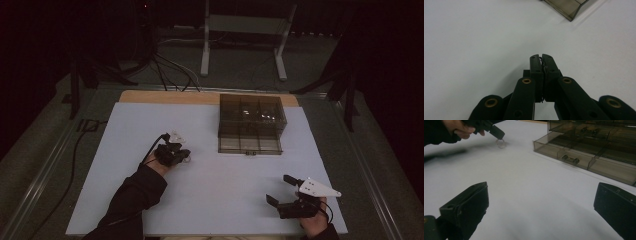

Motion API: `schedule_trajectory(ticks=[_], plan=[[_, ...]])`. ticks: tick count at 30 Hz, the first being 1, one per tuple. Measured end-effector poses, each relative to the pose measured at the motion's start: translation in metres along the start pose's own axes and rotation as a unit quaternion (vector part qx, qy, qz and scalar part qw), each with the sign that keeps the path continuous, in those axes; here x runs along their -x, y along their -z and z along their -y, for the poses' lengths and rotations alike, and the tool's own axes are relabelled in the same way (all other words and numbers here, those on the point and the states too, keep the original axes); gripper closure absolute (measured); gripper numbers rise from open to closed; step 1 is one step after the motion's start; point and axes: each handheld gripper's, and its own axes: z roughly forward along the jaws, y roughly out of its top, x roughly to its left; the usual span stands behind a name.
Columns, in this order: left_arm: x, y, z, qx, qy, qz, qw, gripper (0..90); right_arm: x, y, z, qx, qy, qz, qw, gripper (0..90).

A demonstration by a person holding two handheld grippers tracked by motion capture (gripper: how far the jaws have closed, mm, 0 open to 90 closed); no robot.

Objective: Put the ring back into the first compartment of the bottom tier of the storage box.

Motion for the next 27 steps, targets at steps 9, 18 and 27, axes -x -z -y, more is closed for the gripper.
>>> schedule_trajectory(ticks=[9, 18, 27], plan=[[0.004, 0.001, -0.001, 0.005, -0.004, 0.000, 1.0000, 90.0, 0.000, 0.001, 0.000, 0.001, -0.002, 0.000, 1.0000, 0.0], [0.011, 0.002, -0.005, 0.009, -0.016, 0.012, 0.9998, 90.0, 0.001, 0.000, 0.000, -0.001, -0.002, 0.001, 1.0000, 0.0], [0.013, 0.003, -0.010, 0.009, -0.016, 0.020, 0.9996, 90.0, 0.001, 0.000, 0.000, 0.001, -0.004, 0.001, 1.0000, 0.0]])
